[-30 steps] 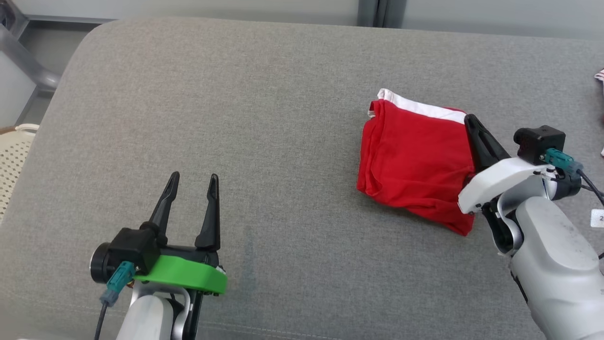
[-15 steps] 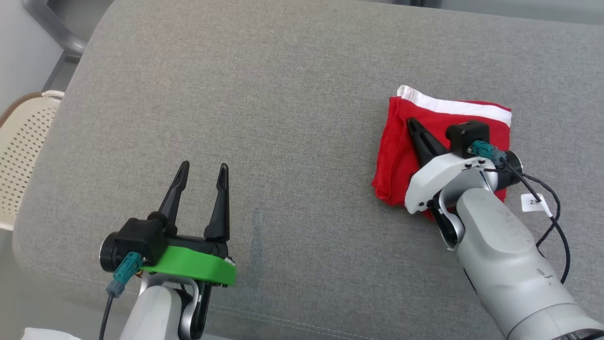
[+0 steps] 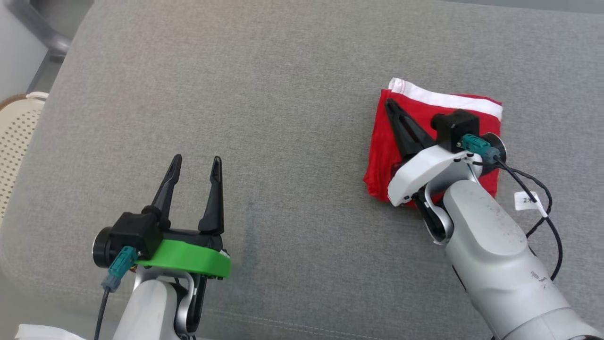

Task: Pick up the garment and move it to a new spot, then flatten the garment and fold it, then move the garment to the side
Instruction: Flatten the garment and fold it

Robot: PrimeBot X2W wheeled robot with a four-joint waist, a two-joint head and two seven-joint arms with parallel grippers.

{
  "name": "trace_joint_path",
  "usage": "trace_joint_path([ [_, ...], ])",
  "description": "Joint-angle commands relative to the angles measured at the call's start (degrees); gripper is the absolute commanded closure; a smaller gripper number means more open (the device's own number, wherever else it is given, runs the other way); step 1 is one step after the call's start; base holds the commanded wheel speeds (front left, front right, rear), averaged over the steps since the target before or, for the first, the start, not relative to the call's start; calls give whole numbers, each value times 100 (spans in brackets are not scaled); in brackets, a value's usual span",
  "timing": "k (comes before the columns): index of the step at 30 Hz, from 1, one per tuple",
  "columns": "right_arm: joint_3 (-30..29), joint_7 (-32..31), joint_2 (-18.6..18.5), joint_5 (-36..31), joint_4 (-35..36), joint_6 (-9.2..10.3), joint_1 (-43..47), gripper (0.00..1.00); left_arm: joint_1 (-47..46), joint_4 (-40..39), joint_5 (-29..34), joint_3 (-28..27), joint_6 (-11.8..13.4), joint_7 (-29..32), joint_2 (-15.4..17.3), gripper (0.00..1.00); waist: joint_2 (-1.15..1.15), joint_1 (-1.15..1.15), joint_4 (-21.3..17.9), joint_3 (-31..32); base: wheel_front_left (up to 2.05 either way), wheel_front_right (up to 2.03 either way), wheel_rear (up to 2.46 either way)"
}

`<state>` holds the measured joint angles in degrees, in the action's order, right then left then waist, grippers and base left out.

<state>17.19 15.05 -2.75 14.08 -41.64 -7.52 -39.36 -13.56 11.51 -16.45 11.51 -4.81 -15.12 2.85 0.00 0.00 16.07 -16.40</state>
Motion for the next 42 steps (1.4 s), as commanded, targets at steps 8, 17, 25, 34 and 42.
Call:
trace_joint_path([
  [8,-658,13,-384,-221,901,8,704,100,141,68,242,-291,-100,1,12,0,0,0,-759,449,0,0,0],
  [17,-888,14,-621,-81,1798,8,1640,0,350,129,398,-534,-148,1,13,0,0,0,-1211,802,0,0,0],
  [25,-1243,14,-636,50,2527,8,2667,0,550,171,434,-726,-175,1,13,0,0,0,-1352,1068,0,0,0],
  [34,-1469,14,-549,1,3063,8,3542,0,917,243,506,-960,-212,0,37,0,0,0,-1489,1406,0,0,0],
  [42,-1565,-18,-464,-78,3361,8,3983,0,1144,291,557,-1079,-221,1,79,0,0,0,-1537,1648,0,0,0],
])
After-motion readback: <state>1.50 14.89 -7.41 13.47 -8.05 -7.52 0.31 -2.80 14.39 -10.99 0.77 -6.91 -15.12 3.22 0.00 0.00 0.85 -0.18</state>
